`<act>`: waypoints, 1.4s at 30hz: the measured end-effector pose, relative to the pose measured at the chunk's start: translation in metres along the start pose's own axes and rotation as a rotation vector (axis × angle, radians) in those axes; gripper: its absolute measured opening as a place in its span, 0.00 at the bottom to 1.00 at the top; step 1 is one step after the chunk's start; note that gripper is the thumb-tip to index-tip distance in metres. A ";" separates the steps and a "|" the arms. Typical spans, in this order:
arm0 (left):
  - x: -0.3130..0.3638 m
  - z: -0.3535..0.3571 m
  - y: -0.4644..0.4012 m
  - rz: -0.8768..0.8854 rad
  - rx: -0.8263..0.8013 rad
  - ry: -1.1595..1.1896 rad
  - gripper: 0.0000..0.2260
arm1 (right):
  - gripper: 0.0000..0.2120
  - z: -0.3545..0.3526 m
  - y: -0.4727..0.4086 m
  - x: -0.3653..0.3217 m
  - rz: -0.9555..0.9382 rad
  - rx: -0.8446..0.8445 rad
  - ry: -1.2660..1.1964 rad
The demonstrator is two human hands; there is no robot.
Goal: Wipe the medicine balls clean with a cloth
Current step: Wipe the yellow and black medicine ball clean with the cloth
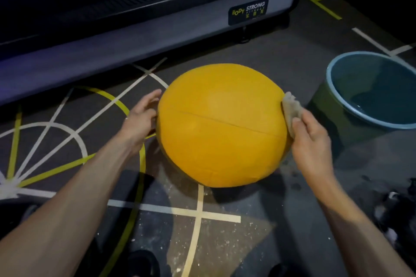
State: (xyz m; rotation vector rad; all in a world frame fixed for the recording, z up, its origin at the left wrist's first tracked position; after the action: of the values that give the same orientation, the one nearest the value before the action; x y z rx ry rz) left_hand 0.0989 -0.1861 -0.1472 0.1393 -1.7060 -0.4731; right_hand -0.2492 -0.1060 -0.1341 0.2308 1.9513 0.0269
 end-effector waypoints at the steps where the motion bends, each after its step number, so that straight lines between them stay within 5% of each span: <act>1: 0.006 -0.008 0.000 0.036 0.014 -0.026 0.22 | 0.17 0.008 -0.001 -0.003 -0.035 -0.007 0.047; 7: 0.035 -0.016 0.010 0.095 -0.305 -0.221 0.21 | 0.20 0.024 -0.013 -0.007 -0.057 0.022 0.187; 14: 0.025 -0.009 0.012 0.166 -0.222 -0.383 0.25 | 0.18 0.010 -0.030 0.002 0.046 0.155 0.066; 16: 0.024 -0.006 0.011 0.182 -0.218 -0.397 0.25 | 0.17 0.036 -0.016 -0.027 -0.183 0.214 0.109; 18: 0.023 -0.006 0.011 0.186 -0.218 -0.410 0.26 | 0.15 0.084 0.006 -0.055 -0.576 0.015 0.152; 21: 0.017 -0.013 0.012 0.210 -0.203 -0.458 0.26 | 0.21 0.128 0.021 -0.059 -0.815 -0.217 0.727; 24: 0.007 -0.021 0.015 0.174 -0.202 -0.461 0.26 | 0.21 0.091 0.006 -0.035 -0.736 -0.159 0.608; 27: 0.003 -0.022 0.017 0.160 -0.205 -0.465 0.27 | 0.17 0.028 -0.015 -0.006 -0.250 0.113 0.162; 29: 0.004 -0.018 0.018 0.167 -0.216 -0.475 0.29 | 0.17 0.021 -0.016 -0.001 -0.025 0.179 0.110; 33: 0.003 -0.018 0.016 0.163 -0.202 -0.474 0.27 | 0.18 0.083 0.021 -0.040 -0.561 -0.048 0.165; 36: -0.002 -0.021 0.019 0.183 -0.210 -0.477 0.31 | 0.20 0.103 0.041 -0.030 -0.757 -0.236 0.610; 39: -0.002 -0.018 0.020 0.182 -0.203 -0.466 0.32 | 0.20 0.068 0.032 -0.009 -0.651 -0.175 0.485; 42: -0.001 -0.016 0.020 0.172 -0.152 -0.459 0.33 | 0.19 0.029 0.018 0.017 -0.191 0.050 0.161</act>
State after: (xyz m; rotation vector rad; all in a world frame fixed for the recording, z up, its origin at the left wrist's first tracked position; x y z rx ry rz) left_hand 0.1178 -0.1718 -0.1384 -0.2430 -2.0980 -0.5315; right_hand -0.2257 -0.0884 -0.1587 0.0764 2.1289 -0.1320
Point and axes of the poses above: each hand's wrist, its own y-axis away from the middle knuckle, its own z-axis out of the palm, x = y × z, the point moved 3 cm from there along -y, towards the middle knuckle, and after that the axes turned 14 degrees about -x, right-handed, at the moved point
